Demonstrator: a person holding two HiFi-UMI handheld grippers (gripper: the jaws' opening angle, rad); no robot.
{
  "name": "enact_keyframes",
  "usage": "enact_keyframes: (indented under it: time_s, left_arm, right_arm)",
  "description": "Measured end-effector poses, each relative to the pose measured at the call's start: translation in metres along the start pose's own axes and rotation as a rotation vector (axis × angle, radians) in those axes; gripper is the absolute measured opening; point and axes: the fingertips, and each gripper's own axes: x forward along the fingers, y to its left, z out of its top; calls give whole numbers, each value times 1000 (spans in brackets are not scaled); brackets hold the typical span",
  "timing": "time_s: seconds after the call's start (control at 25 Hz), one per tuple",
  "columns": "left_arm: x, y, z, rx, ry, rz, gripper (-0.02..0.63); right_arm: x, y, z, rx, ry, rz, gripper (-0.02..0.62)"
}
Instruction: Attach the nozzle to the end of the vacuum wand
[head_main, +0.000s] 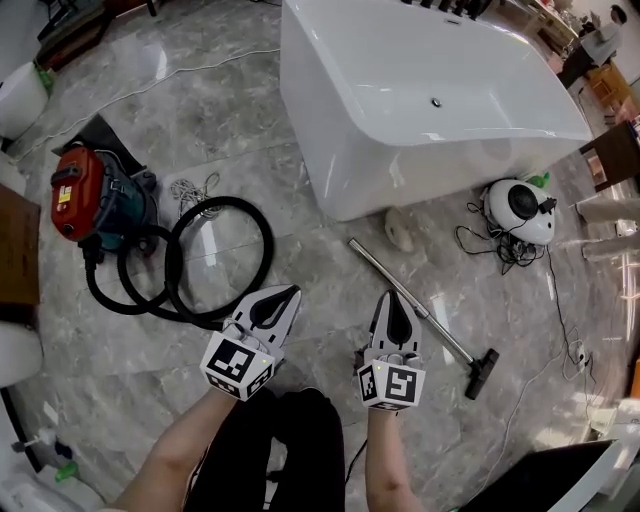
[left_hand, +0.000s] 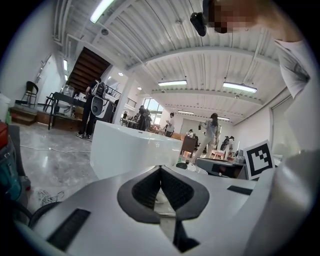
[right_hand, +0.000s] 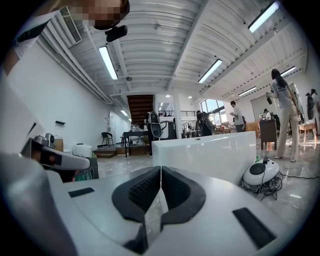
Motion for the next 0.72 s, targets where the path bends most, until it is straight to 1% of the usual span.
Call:
enact_keyframes:
  time_s: [0.28,0.48,0.72]
  left_arm:
    - [9,39,-78,-8,-7,31,8]
    - [24,70,-131,7,-29,46,8]
    - [51,100,-194,29,-54,59,8]
  right_arm:
    - [14,-5,-89,24,13,-8,15]
    - [37,-5,-142,13,-22,26,15]
    - [62,-21,-210,-2,-39,66,15]
